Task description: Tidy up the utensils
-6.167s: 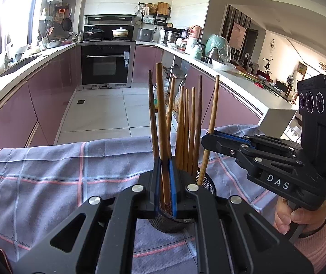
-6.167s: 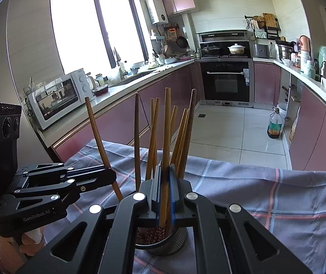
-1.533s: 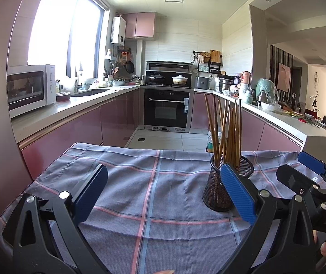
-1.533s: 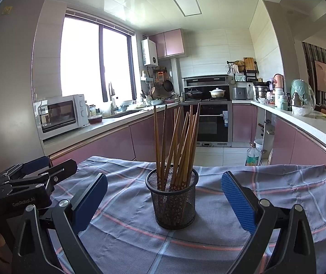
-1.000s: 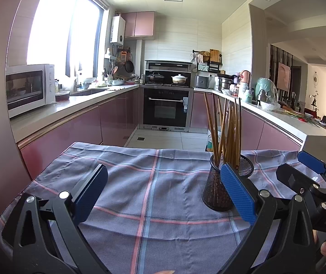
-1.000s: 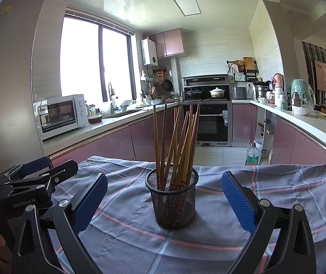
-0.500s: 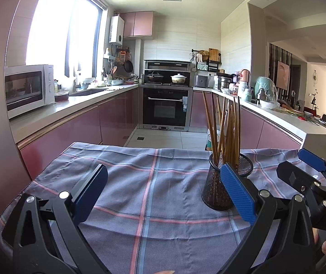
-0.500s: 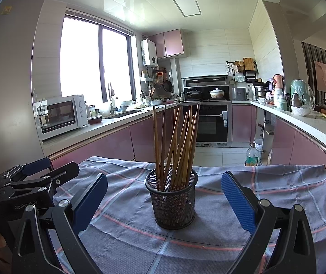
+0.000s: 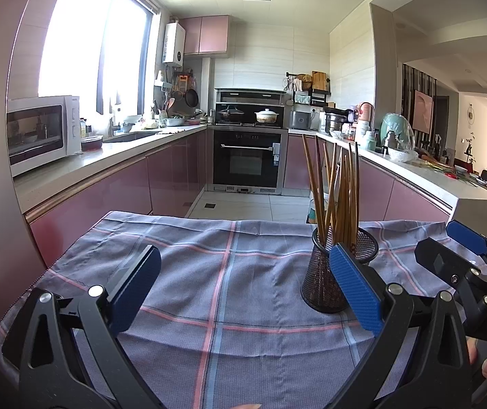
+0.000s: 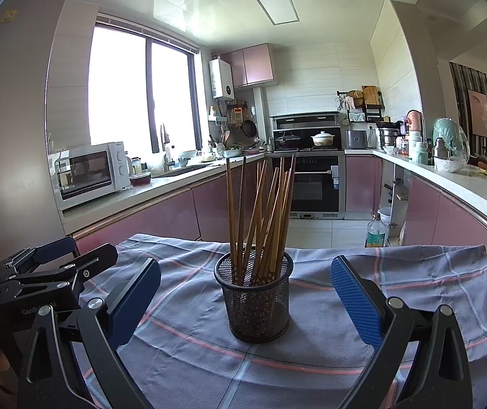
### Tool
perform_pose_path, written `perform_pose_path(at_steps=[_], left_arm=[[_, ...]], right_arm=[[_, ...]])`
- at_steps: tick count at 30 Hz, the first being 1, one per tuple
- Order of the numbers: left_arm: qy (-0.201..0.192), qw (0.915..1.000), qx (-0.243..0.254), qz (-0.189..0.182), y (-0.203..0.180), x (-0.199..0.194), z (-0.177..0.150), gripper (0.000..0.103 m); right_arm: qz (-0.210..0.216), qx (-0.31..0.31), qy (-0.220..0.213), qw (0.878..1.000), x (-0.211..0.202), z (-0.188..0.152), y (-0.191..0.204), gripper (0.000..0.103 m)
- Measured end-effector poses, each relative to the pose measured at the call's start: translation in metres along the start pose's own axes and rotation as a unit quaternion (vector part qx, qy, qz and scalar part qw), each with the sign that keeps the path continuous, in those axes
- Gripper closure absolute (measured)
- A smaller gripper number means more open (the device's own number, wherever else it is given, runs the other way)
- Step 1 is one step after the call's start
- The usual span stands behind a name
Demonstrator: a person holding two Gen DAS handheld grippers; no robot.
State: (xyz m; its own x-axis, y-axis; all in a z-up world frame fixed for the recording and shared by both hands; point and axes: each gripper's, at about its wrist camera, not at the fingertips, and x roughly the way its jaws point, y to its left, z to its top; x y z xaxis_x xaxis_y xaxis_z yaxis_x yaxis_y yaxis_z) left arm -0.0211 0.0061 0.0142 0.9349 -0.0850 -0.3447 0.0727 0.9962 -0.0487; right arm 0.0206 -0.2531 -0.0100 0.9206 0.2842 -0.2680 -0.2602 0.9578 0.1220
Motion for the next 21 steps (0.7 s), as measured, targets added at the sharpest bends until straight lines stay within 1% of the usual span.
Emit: perform_pose_path(at_steps=[10,15,17,19,21], left_arm=[[-0.001,0.9999,0.003,0.011,0.000,0.002,-0.004,0.005],[0.023,0.9997,-0.001,0.007,0.004,0.012,-0.006,0.005],[0.039,0.9992,-0.004,0.004,0.006,0.020,-0.008,0.005],[0.059,0.9982,-0.006,0.009,0.011,0.031,-0.012,0.005],[0.082,0.9965,-0.006,0.012,0.016,0.043,-0.017,0.005]], right_arm=[[0.000,0.000,0.001,1.000,0.000,-0.001,0.000,0.007],[-0.011,-0.004,0.018,1.000,0.006,-0.005,-0.006,0.007],[-0.018,-0.008,0.043,0.999,0.014,-0.009,-0.014,0.007],[-0.047,-0.009,0.079,0.996,0.027,-0.014,-0.030,0.007],[-0.082,-0.005,0.128,0.988,0.044,-0.023,-0.055,0.007]])
